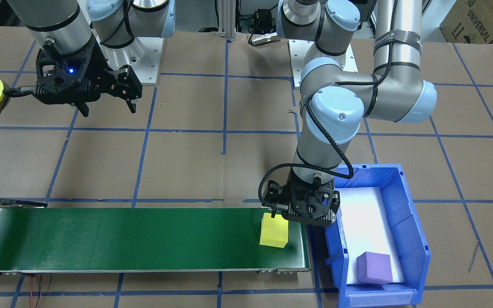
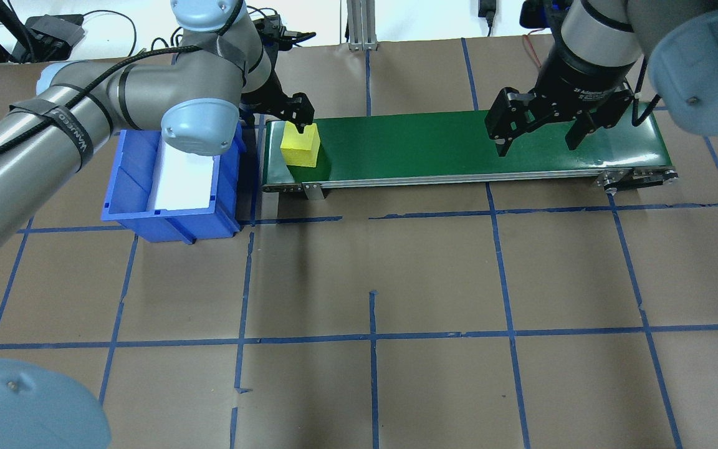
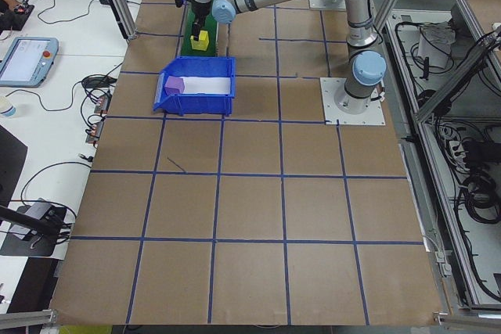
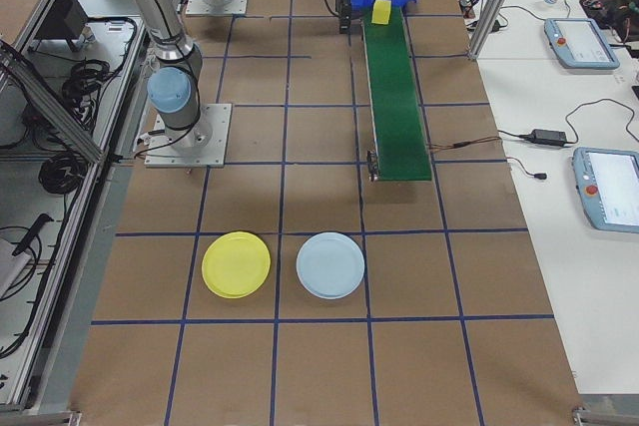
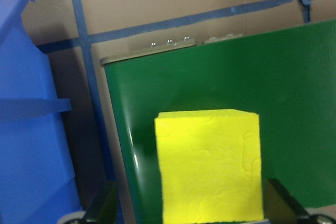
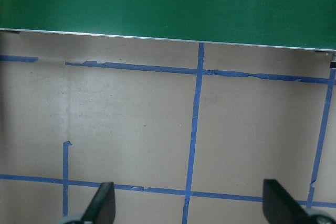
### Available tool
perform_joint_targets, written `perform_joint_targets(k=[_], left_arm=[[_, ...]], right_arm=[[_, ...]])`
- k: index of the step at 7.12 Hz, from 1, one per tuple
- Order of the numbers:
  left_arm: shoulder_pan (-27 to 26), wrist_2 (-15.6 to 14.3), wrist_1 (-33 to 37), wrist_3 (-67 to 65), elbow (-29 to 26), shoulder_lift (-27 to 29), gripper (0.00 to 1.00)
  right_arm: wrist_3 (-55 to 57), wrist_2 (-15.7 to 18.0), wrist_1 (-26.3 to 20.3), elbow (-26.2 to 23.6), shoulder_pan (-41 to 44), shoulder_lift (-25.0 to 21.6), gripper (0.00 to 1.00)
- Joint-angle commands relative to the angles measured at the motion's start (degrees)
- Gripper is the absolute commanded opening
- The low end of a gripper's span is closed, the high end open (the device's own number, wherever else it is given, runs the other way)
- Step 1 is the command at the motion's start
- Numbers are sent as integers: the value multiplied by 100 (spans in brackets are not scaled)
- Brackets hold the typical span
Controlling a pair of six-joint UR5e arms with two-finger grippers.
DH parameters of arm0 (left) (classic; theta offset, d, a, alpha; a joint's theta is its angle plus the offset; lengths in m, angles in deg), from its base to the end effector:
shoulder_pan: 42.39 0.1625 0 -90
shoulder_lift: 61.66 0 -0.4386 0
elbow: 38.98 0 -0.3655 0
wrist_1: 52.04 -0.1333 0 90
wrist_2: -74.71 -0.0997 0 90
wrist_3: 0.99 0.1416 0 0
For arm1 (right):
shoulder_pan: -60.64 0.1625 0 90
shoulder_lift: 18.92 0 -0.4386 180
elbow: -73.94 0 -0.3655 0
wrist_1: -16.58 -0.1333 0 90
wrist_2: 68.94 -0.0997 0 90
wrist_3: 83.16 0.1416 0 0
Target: Move block left to right into plate
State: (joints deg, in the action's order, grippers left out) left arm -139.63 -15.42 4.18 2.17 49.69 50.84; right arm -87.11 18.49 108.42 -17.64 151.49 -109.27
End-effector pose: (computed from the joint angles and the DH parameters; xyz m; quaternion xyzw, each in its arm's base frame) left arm -0.2122 -0.6151 0.3193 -0.0900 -0.9899 0.1098 0.0028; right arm 0.1465 -0.4618 0.4529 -0.0420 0.9989 -0.0059 0.0223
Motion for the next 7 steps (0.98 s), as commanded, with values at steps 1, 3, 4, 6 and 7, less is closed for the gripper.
perform_joint_targets(k=[1, 3, 4, 6, 7], left_arm=[[274, -57, 11, 166, -86, -246, 100], [1106, -84, 11, 895, -113, -150, 100], [1363, -84, 11, 1524, -131, -114, 100], [1751, -5, -102, 1925, -279, 270, 100], [1752, -22, -94, 1961, -654, 595, 100]], right_arm=[[26, 2, 0, 17, -24, 0, 100], [-53, 11, 35, 70, -129, 26, 100], [-253, 11, 375, 105, -295, 53, 100], [-474, -189, 554, 341, -725, 446, 100], [-483, -209, 580, 499, -840, 727, 100]])
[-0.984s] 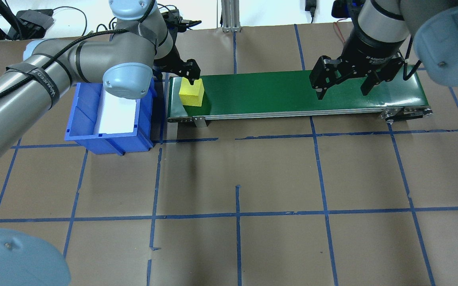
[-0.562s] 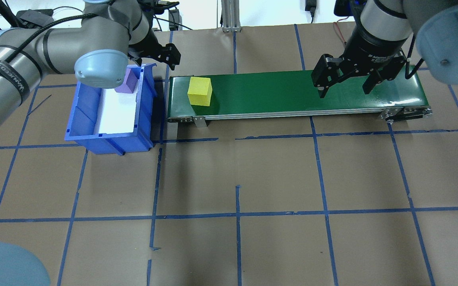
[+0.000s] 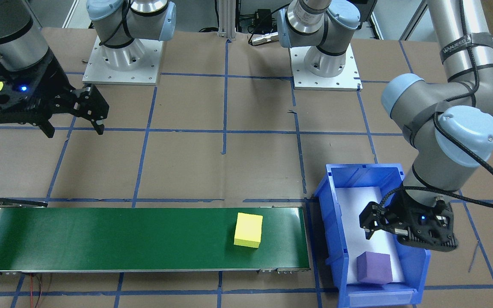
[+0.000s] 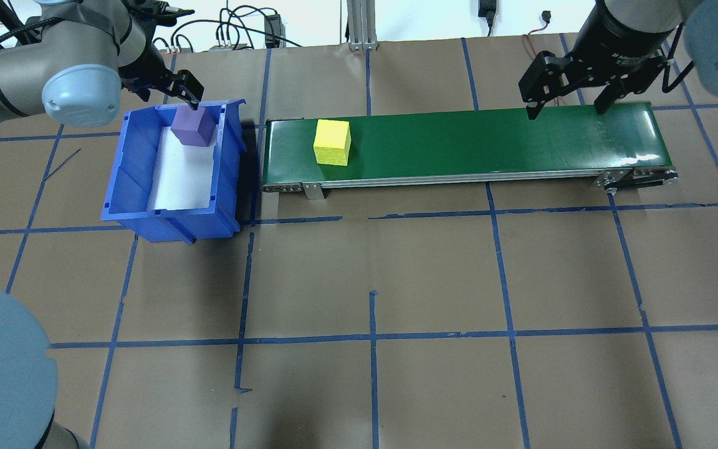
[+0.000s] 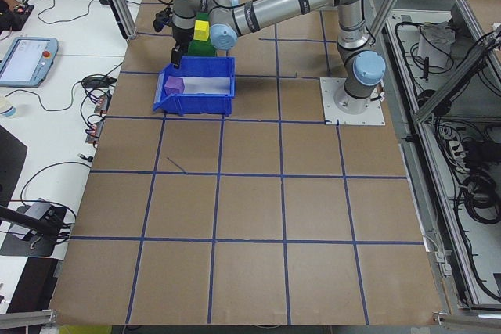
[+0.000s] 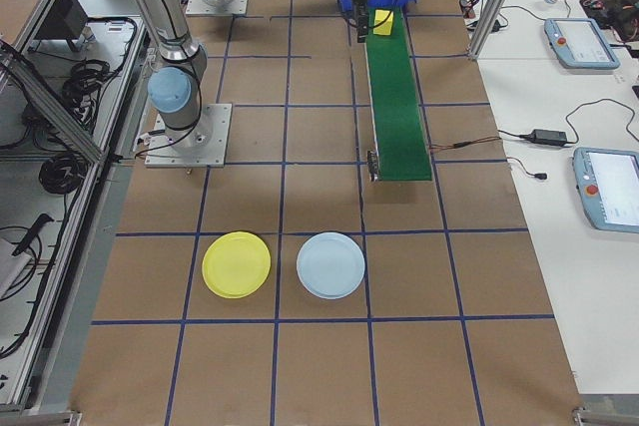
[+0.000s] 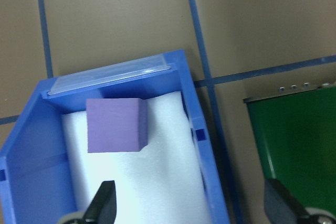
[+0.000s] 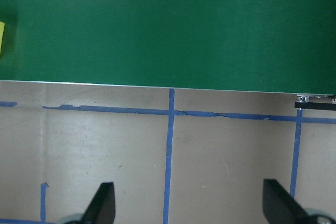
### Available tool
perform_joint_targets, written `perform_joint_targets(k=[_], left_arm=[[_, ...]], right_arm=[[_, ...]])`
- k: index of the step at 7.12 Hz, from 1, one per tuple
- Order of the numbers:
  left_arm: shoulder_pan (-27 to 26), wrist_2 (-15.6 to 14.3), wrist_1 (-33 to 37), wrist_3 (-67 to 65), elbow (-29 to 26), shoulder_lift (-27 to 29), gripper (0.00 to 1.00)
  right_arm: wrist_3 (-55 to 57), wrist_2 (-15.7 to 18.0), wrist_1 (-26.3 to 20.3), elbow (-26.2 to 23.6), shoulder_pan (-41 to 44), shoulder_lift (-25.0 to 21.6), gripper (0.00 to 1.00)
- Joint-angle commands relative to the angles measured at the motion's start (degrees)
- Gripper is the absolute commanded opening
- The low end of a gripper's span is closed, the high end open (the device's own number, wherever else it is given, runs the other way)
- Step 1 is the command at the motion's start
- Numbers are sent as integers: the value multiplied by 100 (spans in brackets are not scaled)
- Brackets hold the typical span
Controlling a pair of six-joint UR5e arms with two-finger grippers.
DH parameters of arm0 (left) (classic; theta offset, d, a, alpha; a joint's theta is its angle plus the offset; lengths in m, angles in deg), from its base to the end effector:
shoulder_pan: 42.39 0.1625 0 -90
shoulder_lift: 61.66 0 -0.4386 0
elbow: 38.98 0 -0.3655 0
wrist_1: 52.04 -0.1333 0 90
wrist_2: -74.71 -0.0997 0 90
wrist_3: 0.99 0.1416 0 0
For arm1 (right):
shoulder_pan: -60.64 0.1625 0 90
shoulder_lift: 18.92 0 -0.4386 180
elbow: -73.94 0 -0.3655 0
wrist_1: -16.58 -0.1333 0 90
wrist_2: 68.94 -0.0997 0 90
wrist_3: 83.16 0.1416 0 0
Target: Move block left to right into plate
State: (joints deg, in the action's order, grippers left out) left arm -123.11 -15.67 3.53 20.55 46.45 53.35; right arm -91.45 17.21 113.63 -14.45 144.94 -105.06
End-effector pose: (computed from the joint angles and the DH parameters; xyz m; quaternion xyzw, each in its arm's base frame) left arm -0.0244 -0.6716 0.3190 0.1056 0.9869 -0.1165 0.0355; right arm 0.0919 -0.5176 0.4533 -0.0240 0.9983 -0.0456 0.0282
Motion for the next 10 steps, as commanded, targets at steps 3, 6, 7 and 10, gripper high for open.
perform_joint_targets(k=[3, 6, 7, 10], left_arm=[[101, 98, 7, 9, -500, 917, 100], [101, 292, -133, 26, -501, 1180, 100], [101, 292, -143, 43, -492, 1234, 99], [101, 284, -169, 61, -500, 1313, 74]], right_arm=[[-548, -1115, 566, 489, -685, 1228, 100], [-832, -1135, 701, 552, -775, 1687, 100], [-867, -1135, 849, 543, -793, 1740, 100], [-876, -1179, 912, 332, -793, 1732, 100]])
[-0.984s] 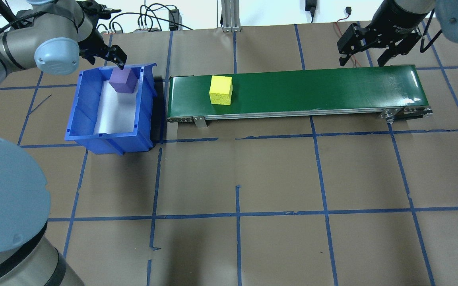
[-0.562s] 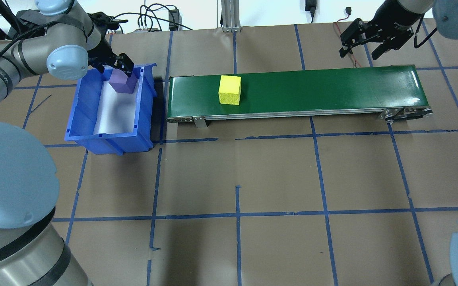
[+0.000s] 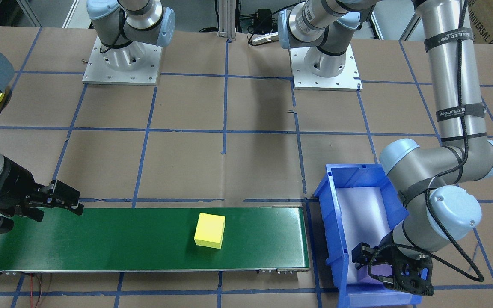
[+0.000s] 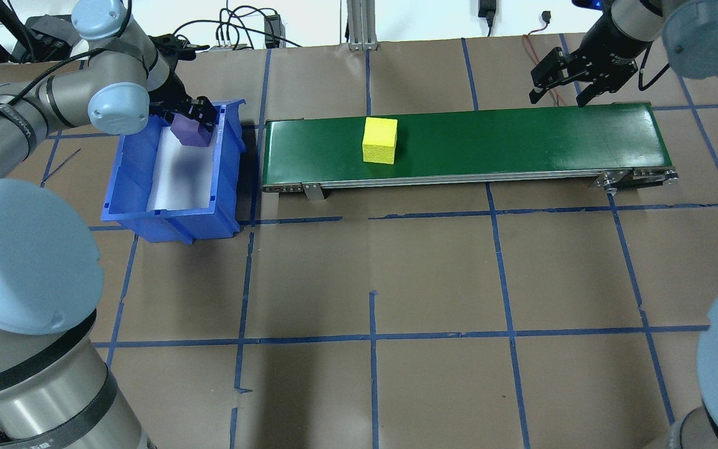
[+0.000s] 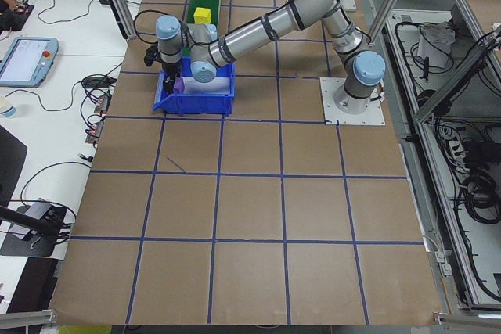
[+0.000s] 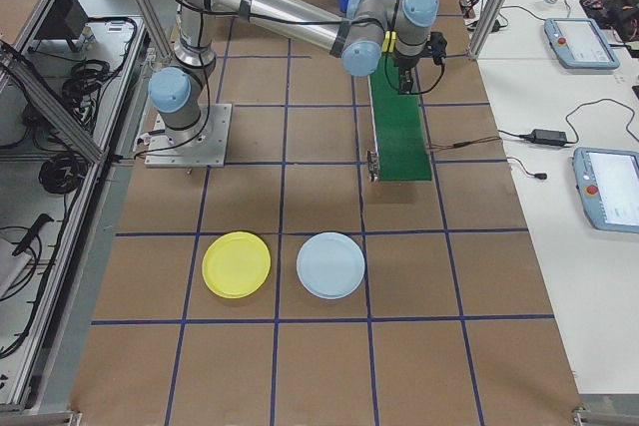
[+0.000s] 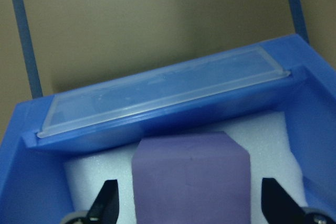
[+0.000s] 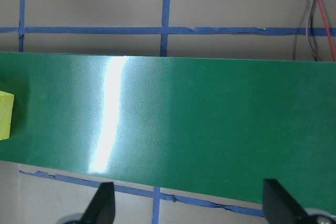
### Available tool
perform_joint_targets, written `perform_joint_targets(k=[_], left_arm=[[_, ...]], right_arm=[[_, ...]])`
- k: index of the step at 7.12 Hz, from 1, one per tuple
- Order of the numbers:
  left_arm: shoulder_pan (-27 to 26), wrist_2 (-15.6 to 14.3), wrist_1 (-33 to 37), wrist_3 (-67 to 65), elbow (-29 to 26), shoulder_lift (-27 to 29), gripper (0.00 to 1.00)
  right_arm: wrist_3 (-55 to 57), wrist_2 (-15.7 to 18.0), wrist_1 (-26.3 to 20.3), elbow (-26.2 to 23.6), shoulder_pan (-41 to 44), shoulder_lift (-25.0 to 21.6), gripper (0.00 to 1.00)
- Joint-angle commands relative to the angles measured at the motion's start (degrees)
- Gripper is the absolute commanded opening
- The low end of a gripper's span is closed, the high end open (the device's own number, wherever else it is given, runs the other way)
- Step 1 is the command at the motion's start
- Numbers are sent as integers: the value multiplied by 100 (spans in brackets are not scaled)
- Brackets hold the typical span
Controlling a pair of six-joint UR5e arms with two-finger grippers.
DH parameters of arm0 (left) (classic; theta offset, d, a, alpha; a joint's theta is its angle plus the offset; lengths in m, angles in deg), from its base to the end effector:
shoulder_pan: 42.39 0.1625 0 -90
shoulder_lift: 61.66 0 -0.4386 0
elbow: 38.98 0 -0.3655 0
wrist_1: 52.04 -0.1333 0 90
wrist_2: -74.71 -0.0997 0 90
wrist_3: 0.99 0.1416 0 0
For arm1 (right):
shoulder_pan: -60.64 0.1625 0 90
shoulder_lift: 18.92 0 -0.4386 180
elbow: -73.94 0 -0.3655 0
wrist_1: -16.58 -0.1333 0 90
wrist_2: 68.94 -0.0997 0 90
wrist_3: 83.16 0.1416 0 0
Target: Move block left to right into plate
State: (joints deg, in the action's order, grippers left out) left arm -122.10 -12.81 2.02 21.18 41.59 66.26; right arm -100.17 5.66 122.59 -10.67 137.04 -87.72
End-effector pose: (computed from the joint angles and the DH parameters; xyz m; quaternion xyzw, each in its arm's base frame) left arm -0.0107 -0.7215 0.2068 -0.1046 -0.9922 0.0684 0.0026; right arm 0.0226 -0.6335 0.3357 -0.0297 0.9905 -0.0370 0.1288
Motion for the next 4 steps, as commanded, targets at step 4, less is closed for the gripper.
perform_joint_targets(k=[4], left_arm=[[-26, 7, 42, -395, -6, -475, 54]], right_arm=[[-4, -199, 157, -55, -11, 7, 100]])
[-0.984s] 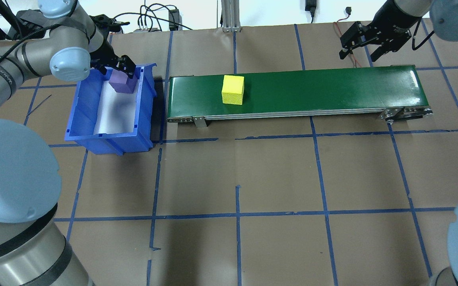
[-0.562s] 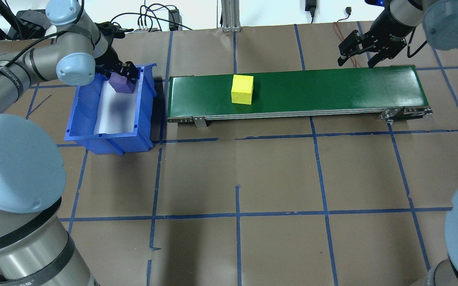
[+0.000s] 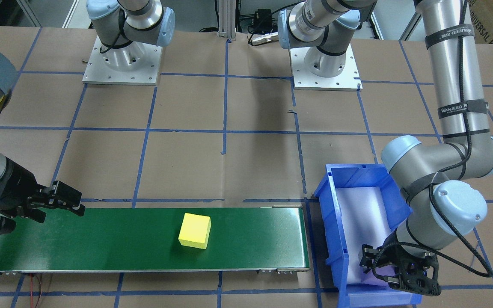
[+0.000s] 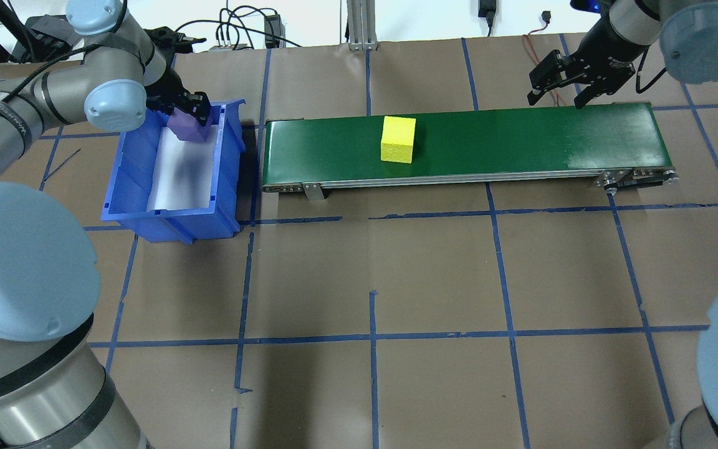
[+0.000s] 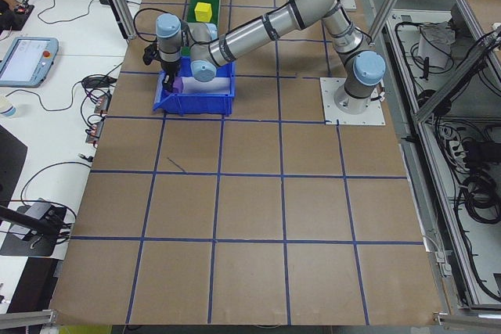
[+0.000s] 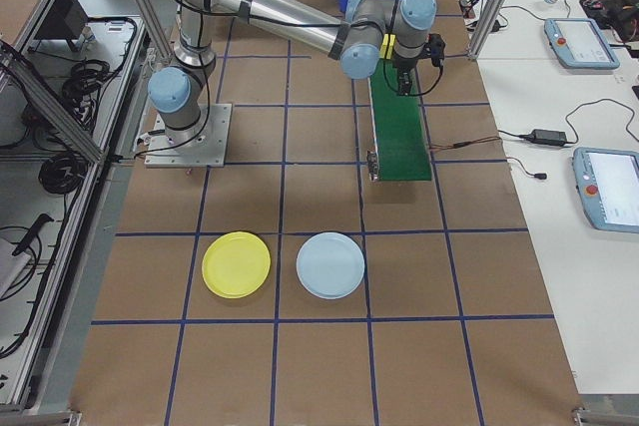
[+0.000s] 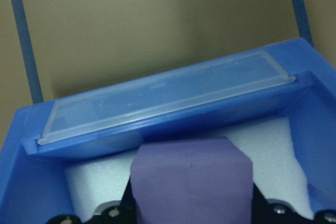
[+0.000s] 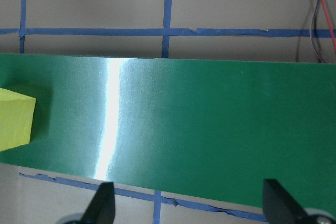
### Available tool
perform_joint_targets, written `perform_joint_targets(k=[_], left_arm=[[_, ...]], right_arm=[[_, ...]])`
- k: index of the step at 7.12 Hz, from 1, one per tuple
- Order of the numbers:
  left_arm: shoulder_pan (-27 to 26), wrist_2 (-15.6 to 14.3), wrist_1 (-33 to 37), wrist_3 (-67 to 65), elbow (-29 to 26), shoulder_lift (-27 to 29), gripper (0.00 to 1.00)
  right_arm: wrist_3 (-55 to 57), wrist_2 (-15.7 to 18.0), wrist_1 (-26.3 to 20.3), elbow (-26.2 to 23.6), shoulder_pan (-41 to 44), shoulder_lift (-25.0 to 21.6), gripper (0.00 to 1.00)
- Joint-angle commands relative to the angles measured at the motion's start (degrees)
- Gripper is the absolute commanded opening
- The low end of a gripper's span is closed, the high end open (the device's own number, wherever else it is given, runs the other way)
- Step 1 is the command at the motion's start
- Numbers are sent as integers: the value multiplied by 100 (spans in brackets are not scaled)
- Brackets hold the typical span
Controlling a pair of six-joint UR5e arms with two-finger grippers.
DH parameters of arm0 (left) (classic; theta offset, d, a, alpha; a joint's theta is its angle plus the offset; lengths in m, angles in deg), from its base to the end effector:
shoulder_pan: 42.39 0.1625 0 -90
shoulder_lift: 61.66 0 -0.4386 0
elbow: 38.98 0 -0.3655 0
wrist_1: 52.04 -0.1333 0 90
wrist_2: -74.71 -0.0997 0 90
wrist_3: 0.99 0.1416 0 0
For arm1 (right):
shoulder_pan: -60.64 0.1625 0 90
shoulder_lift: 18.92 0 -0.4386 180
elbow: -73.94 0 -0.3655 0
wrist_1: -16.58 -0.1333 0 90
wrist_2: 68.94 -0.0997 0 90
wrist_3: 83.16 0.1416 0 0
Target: Move block left to right into plate
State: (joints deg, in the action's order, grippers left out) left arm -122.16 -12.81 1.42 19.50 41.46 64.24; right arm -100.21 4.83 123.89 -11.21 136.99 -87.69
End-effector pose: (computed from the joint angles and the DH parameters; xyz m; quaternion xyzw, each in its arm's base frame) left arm -0.0115 -0.7214 0.2340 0.0910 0.9916 -0.0914 0.0028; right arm 0.0237 -0.6349 0.3339 -0.0305 0.9895 -0.0451 0.1340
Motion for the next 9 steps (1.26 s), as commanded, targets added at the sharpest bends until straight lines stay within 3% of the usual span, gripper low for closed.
perform_joint_targets(k=[1, 2, 3, 4, 6, 9], left_arm=[[-73, 7, 460, -281, 7, -616, 54], [-195, -10, 890, -525, -2, -950, 54], [-406, -2, 1086, -1102, -2, -1127, 54], [-895, -63, 1157, -1534, -19, -1164, 54], [-1653, -72, 1106, -2240, 85, -1077, 52], [-1726, -54, 378, -2145, 648, -673, 50]], right_arm=[[0, -126, 27, -2, 3, 13, 100], [17, -144, 62, -2, -32, 82, 100], [9, -405, 62, 33, -215, 240, 100], [0, -407, 62, 68, -330, 259, 100], [0, -372, 71, 25, -401, 285, 100], [53, -609, 71, -10, -402, 382, 100]])
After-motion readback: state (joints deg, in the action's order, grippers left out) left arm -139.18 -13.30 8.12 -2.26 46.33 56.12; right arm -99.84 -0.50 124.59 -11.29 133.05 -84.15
